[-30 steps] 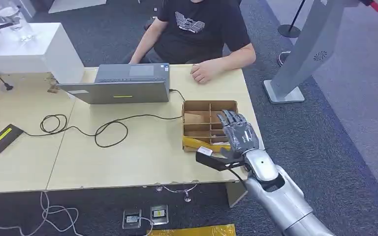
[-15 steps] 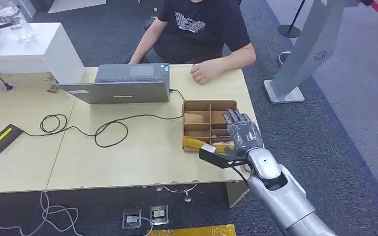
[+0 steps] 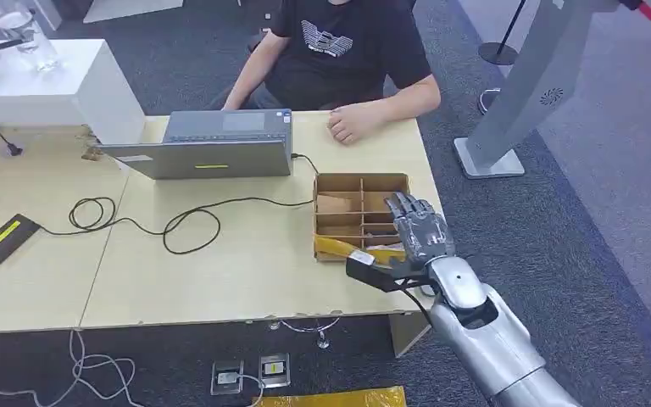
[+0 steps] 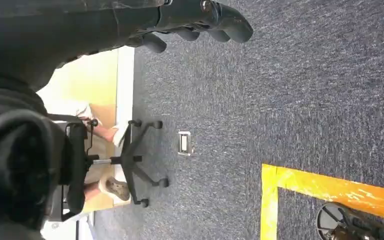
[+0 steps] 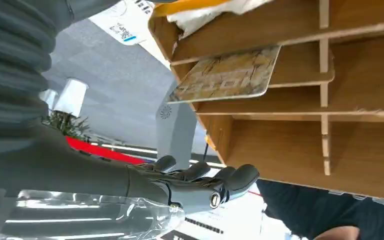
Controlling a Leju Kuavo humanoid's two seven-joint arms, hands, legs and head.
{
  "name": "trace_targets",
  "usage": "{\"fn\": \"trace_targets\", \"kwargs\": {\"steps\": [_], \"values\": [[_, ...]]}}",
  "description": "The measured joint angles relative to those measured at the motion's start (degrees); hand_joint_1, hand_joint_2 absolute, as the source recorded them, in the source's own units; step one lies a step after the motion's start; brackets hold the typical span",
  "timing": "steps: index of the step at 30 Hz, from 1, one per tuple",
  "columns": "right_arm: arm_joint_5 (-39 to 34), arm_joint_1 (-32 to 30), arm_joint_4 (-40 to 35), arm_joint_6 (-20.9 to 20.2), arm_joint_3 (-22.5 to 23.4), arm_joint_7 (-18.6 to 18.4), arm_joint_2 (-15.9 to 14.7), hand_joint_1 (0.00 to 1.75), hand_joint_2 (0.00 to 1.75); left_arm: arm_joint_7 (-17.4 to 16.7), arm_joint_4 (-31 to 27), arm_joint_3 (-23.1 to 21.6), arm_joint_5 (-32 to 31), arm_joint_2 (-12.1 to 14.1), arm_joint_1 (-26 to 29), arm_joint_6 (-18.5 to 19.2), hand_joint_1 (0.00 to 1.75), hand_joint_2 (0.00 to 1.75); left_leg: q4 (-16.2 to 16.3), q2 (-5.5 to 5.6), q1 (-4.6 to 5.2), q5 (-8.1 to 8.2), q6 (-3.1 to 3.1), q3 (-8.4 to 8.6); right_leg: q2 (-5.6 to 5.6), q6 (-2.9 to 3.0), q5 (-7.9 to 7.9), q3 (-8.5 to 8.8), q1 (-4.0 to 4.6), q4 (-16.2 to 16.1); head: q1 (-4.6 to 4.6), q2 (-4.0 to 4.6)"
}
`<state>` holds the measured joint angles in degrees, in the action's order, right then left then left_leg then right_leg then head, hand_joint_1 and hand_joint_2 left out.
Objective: Pass the card to the sensor for recognition and then transmit it.
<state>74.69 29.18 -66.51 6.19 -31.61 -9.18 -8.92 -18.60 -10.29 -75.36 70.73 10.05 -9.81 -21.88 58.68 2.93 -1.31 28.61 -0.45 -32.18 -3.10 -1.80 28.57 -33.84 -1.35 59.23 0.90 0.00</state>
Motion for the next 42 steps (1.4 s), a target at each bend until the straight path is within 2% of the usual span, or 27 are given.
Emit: {"fn": "trace_targets", "kwargs": {"steps": [8, 15, 17, 23, 27, 30, 42], "values": [[-1.18, -0.09, 1.42, 0.61, -0.07, 2.73, 1.51, 0.00, 1.75, 0.00, 0.00, 0.00, 0.28, -0.07, -0.01, -0.42, 0.00, 0.00, 0.00, 0.00, 0.00, 0.00, 0.00, -0.01, 0.01, 0.00, 0.00, 0.00, 0.00, 0.01, 0.00, 0.00], [-1.75, 0.07, 3.06, 1.66, -0.09, 3.21, 2.45, 0.00, 1.75, 0.33, 0.00, 0.00, 0.55, -0.13, -0.01, -0.50, 0.00, 0.00, 0.00, 0.01, 0.00, 0.00, 0.00, -0.01, 0.01, 0.00, 0.00, 0.00, 0.00, 0.01, 0.00, 0.00], [-1.84, 0.34, 3.52, 2.10, -0.09, 3.30, 2.60, 1.75, 1.75, 0.53, 0.00, 0.00, 0.59, -0.13, 0.00, -0.50, 0.00, 0.00, 0.00, 0.01, 0.00, 0.00, 0.00, -0.02, 0.01, 0.00, 0.00, 0.00, 0.00, 0.01, 0.02, 0.00], [-1.29, 1.64, 5.77, 3.98, -0.09, 3.30, 3.02, 1.75, 1.75, 1.07, 0.00, 0.00, 0.61, -0.13, 0.00, -0.35, 0.00, 0.00, 0.00, 0.01, 0.00, 0.00, 0.00, -0.01, 0.01, 0.00, 0.00, 0.00, 0.00, 0.01, 0.02, 0.00], [1.34, 2.39, 7.24, 6.08, -0.09, 1.57, 2.95, 1.75, 1.75, 1.25, 0.00, 0.00, 0.59, -0.11, 0.01, -0.13, 0.00, 0.00, 0.00, 0.01, 0.00, 0.00, 0.00, -0.01, 0.01, 0.00, 0.00, 0.00, 0.00, 0.00, 0.02, 0.00], [2.10, 3.48, 9.14, 7.63, -0.02, 1.57, 2.47, 1.75, 1.75, 1.53, 0.00, 0.00, 0.61, 0.02, 0.03, 0.18, 0.00, 0.00, 0.00, 0.01, 0.00, 0.00, 0.00, -0.01, 0.01, 0.00, 0.00, 0.00, 0.00, 0.00, 0.02, 0.00], [2.34, 5.46, 12.81, 8.63, 0.04, 2.52, 0.88, 1.75, 1.75, 1.99, 0.00, 0.00, 0.66, 0.35, 0.09, 0.31, 0.00, 0.00, 0.00, 0.01, 0.00, 0.00, 0.00, 0.00, 0.00, 0.00, 0.00, -0.01, 0.00, 0.00, 0.00, 0.00]]}}
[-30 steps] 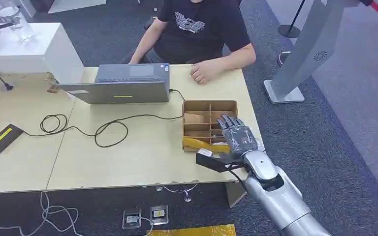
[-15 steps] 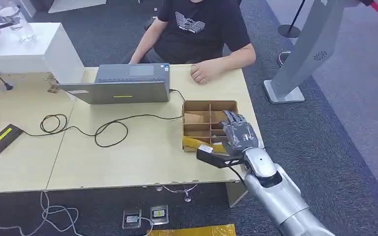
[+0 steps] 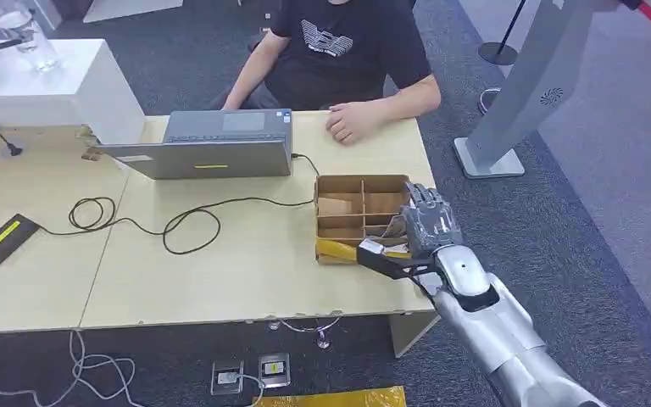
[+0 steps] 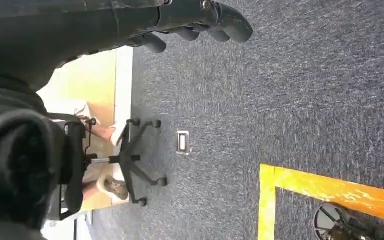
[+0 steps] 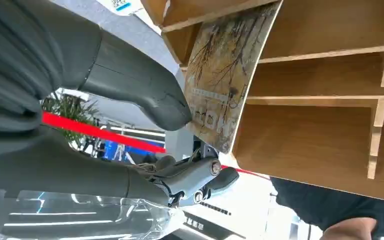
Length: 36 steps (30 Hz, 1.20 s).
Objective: Pass the card to the sensor for recognition and then transmit it.
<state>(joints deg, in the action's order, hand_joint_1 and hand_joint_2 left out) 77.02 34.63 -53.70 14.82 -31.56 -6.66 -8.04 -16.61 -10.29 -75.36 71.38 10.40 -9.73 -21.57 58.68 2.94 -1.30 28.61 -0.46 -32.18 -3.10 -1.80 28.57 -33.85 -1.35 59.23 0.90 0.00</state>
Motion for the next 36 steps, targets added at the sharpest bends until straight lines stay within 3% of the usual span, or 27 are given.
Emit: {"fn": "trace_targets", "kwargs": {"steps": [10, 25, 30, 36], "values": [[-4.46, 1.04, 4.39, 4.79, -0.09, 3.96, 0.28, 1.75, 1.75, -0.20, 0.00, 0.00, 1.14, 0.00, 0.00, -1.46, 0.00, 0.00, 0.00, 0.00, 0.00, 0.00, 0.00, 0.00, 0.00, 0.00, -0.01, 0.03, 0.00, 0.01, 0.00, 0.00], [-6.97, 4.15, 11.10, 8.44, -0.11, 5.53, 1.86, 1.75, 1.75, 0.63, 0.00, 0.00, 1.18, -0.02, 0.02, -1.38, 0.00, 0.00, 0.00, -0.01, 0.00, -0.01, 0.00, 0.01, 0.00, 0.00, -0.01, 0.03, 0.00, 0.00, 0.02, 0.00], [-7.08, 5.12, 10.27, 10.91, 0.02, 4.19, 1.51, 1.75, 1.75, 1.25, 0.00, 0.00, 0.59, 0.04, 0.06, -0.59, 0.00, 0.00, 0.01, -0.01, 0.00, -0.01, 0.00, 0.01, 0.00, 0.00, -0.01, 0.02, 0.00, 0.01, 0.02, 0.00], [-6.80, 6.43, 4.06, 12.96, 2.17, 3.98, -0.11, 1.75, 1.75, 2.23, 0.00, 0.00, -0.31, 0.52, 0.11, 0.79, 0.00, 0.00, 0.01, 0.00, 0.00, -0.01, 0.00, 0.02, 0.00, 0.00, -0.01, 0.02, 0.00, 0.01, -0.02, 0.00]]}}
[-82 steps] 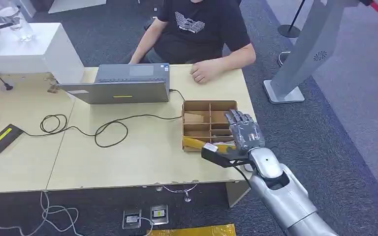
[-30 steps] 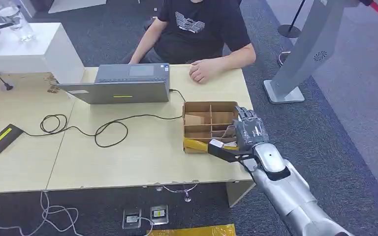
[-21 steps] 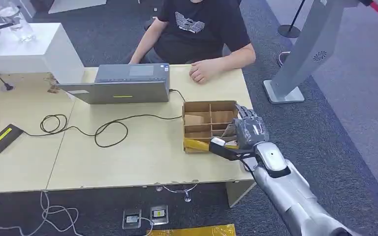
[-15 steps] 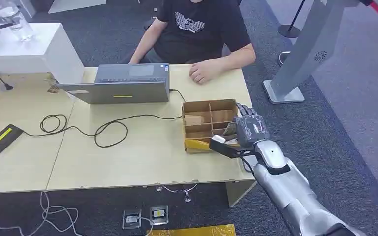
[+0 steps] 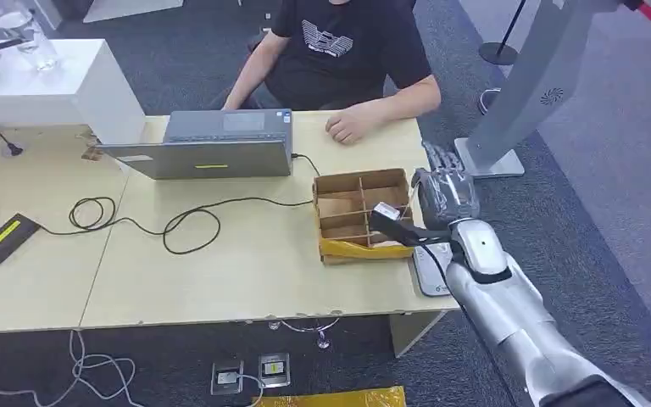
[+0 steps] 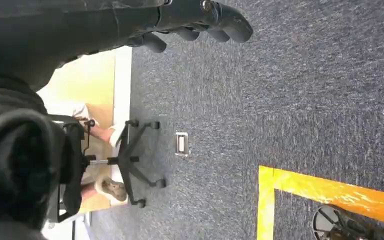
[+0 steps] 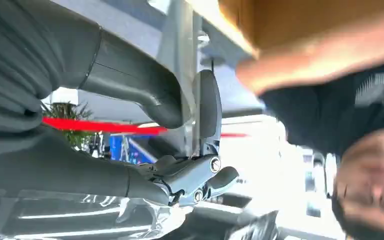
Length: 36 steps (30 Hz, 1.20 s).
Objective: Pass the card to the sensor for recognition and then transmit it.
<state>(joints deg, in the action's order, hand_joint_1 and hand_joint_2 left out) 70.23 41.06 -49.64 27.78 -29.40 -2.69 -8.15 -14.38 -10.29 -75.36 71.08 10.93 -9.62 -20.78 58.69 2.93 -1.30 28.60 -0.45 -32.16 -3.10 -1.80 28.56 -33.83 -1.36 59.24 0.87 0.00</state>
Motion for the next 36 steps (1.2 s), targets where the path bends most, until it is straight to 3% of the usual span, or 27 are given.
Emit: {"fn": "trace_targets", "kwargs": {"steps": [10, 17, 22, 27, 36], "values": [[-0.09, -0.25, -11.87, 2.12, 4.83, 2.01, -1.31, 1.75, 1.75, 1.16, 0.00, -0.02, -1.33, 0.44, 0.03, 1.46, 0.00, 0.00, 0.00, 0.00, 0.00, 0.00, 0.00, 0.00, -0.01, 0.00, 0.00, -0.01, 0.00, -0.01, 0.02, 0.00], [-1.53, -0.31, -12.65, 4.48, 7.52, 4.15, -1.33, 1.75, 1.75, 1.16, 0.00, -0.04, -2.12, 0.59, 0.00, 2.21, 0.00, 0.00, 0.00, -0.01, 0.00, 0.00, 0.00, -0.01, -0.01, 0.00, 0.00, -0.01, 0.00, -0.01, 0.02, 0.00], [-1.92, 0.67, -11.29, 5.62, 8.81, 4.77, -1.31, 1.75, 1.75, 1.62, 0.00, -0.09, -2.51, 0.74, -0.05, 2.84, 0.00, 0.00, 0.00, 0.00, 0.00, 0.00, 0.00, -0.03, 0.00, 0.00, 0.00, -0.02, 0.00, 0.00, 0.02, 0.00], [-2.58, 4.81, -5.00, 8.91, 9.64, 5.59, -1.24, 1.75, 1.75, 3.52, 0.00, -0.66, -3.41, 1.03, -0.10, 3.85, 0.00, 0.00, 0.00, 0.00, 0.00, 0.00, 0.00, -0.03, 0.00, 0.00, 0.00, -0.01, 0.00, 0.00, 0.02, 0.00], [-2.51, 8.26, 2.43, 9.62, 9.68, 5.84, -0.17, 1.75, 1.75, 4.04, 0.00, -1.05, -3.58, 1.40, -0.17, 4.39, 0.00, 0.00, 0.00, 0.01, -0.01, 0.00, 0.00, -0.05, 0.00, 0.00, 0.00, -0.02, 0.00, 0.01, 0.02, 0.00]]}}
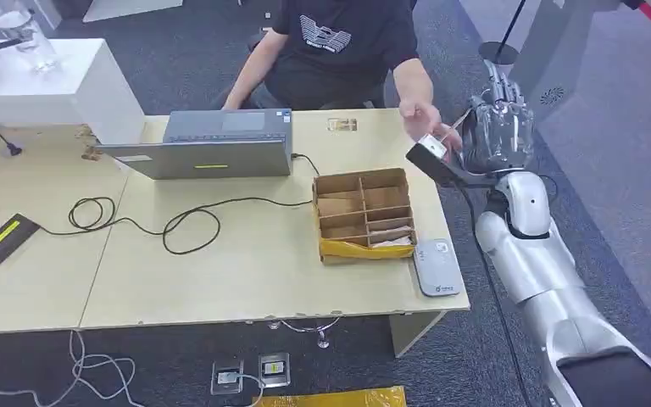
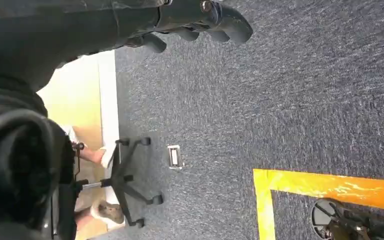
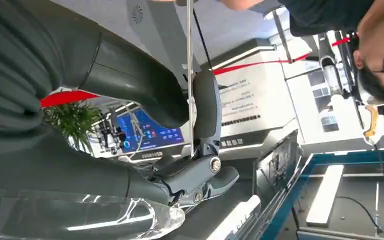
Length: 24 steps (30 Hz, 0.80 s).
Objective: Pass the card to the sensor for recognition and then transmit it.
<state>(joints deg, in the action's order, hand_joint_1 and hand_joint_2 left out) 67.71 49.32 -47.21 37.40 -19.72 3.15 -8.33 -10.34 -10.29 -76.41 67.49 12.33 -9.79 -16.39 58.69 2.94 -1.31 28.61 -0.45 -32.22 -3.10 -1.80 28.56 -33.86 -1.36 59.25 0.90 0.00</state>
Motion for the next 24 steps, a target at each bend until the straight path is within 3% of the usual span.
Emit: {"fn": "trace_targets", "kwargs": {"steps": [9, 10, 11, 24], "values": [[0.28, 1.81, 5.24, 0.52, -0.02, -0.68, 1.75, 1.75, 1.75, -0.07, 0.00, -0.02, 0.04, 0.04, -0.05, 0.20, 0.00, 0.00, 0.00, 0.01, 0.00, 0.00, 0.00, 0.00, 0.01, 0.00, 0.00, 0.00, 0.00, -0.01, 0.00, 0.00], [0.35, 1.94, 5.92, 0.68, -0.02, -0.98, 1.86, 0.24, 1.75, -0.07, 0.00, -0.02, 0.02, 0.04, -0.05, 0.22, 0.00, 0.00, 0.00, 0.01, 0.00, 0.00, 0.00, 0.00, 0.00, 0.00, 0.00, 0.00, 0.00, -0.01, 0.00, 0.00], [0.39, 2.02, 6.31, 0.70, -0.02, -1.12, 1.88, 0.00, 1.75, -0.07, 0.00, -0.02, -0.04, 0.04, -0.05, 0.24, 0.00, 0.00, 0.00, 0.02, 0.00, 0.00, 0.00, 0.00, 0.01, 0.00, 0.00, 0.00, 0.00, -0.01, 0.02, 0.00], [1.86, 2.03, 8.74, 1.62, -0.02, -2.05, 1.77, 0.00, 1.75, -0.87, 0.00, -1.03, -0.26, 0.04, -0.05, 0.31, 0.00, 0.00, 0.00, 0.00, 0.00, 0.00, 0.00, 0.02, -0.01, 0.00, 0.00, -0.02, 0.00, -0.01, 0.02, 0.00]]}}
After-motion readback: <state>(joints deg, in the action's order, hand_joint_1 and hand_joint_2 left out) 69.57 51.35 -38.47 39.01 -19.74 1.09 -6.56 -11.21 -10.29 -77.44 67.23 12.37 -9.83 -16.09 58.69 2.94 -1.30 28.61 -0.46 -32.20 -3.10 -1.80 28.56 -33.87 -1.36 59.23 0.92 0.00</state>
